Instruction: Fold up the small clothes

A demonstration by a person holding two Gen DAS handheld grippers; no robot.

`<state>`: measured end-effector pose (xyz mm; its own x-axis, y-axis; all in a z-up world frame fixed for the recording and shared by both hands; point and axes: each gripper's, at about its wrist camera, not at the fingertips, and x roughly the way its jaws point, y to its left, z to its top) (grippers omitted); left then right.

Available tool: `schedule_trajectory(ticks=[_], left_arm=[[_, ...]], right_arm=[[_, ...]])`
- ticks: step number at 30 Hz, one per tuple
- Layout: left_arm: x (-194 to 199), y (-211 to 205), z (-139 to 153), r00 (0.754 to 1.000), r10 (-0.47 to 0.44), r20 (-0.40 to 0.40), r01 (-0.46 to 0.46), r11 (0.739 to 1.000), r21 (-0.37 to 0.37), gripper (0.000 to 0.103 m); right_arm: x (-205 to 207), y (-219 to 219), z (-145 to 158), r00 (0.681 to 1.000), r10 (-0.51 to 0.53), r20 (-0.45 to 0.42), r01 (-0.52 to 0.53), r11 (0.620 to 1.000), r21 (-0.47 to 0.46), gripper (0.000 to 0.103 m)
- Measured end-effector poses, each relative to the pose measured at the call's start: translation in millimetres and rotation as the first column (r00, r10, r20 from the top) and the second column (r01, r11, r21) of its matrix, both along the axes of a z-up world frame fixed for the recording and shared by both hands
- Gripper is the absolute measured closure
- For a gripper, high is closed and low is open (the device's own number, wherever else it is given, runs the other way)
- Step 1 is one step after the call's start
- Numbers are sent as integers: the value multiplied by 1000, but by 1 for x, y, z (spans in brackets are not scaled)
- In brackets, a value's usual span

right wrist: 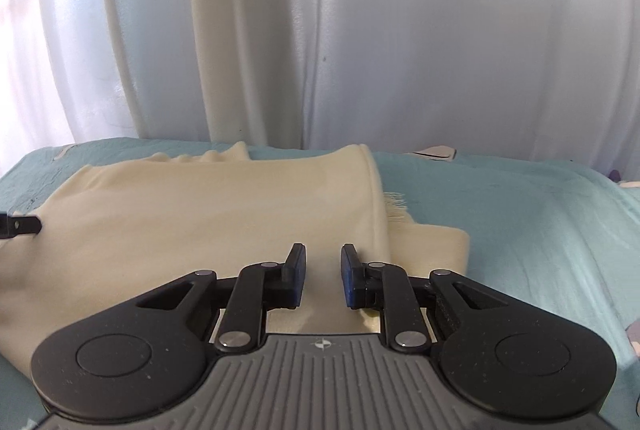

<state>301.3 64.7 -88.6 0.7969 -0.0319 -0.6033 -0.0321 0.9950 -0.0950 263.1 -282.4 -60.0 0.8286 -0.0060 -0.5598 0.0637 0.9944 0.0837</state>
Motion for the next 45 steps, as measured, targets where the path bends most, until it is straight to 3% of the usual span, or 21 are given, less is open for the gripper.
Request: schedule_trajectory(ticks=[2,8,10,11,12,13,15,16,20,24,28,32,39,42,45], left_arm=[[-4,8,-4,999,48,7,-48,998,28,32],[-22,61,1,967,248,-63,-248,969,6,35],[-31,86,4,959,253,-128,-266,959,-95,36],[-36,99,5,963,219,-156,-248,949,-197,36],[-39,107,5,969,183,-168,-227,930,-290,36],[-43,116,4,976,135,-173,-196,891,-410,35],[-42,120,2,980,82,-179,-163,846,-507,34],[-37,117,0,980,62,-189,-153,841,-519,34],[-21,108,-7,983,39,-182,-126,859,-497,35],[-17,105,-10,981,-20,-194,-95,822,-562,46],[-8,98,-16,977,-21,-214,-99,839,-536,66],[-3,104,-20,975,-10,-221,-125,800,-587,84],[-8,100,-5,983,-9,-183,-103,800,-592,87],[-11,92,15,991,-30,-131,-56,792,-608,87],[-13,66,43,995,-86,-59,35,805,-592,87]], right_arm=[[-3,-1,5,1000,-18,1,18,1000,15,85],[-34,5,14,999,53,3,-54,993,107,68],[-43,6,17,997,73,-5,-71,983,171,68],[-47,7,18,996,84,-10,-81,975,205,68],[-48,10,18,995,102,-16,-96,968,234,68],[-49,14,19,993,118,-21,-109,961,254,68],[-49,23,19,988,155,-29,-140,946,293,68],[-48,28,20,985,169,-28,-153,939,308,68],[-45,44,21,977,213,-27,-191,920,343,69],[-47,57,20,965,258,-39,-230,912,339,71],[-47,69,18,955,295,-40,-266,904,334,75],[-49,77,16,951,308,-26,-285,905,315,75],[-47,68,14,961,272,-46,-245,918,312,74],[-48,62,16,967,251,-40,-226,923,312,74],[-51,54,19,976,216,-29,-196,930,312,74]])
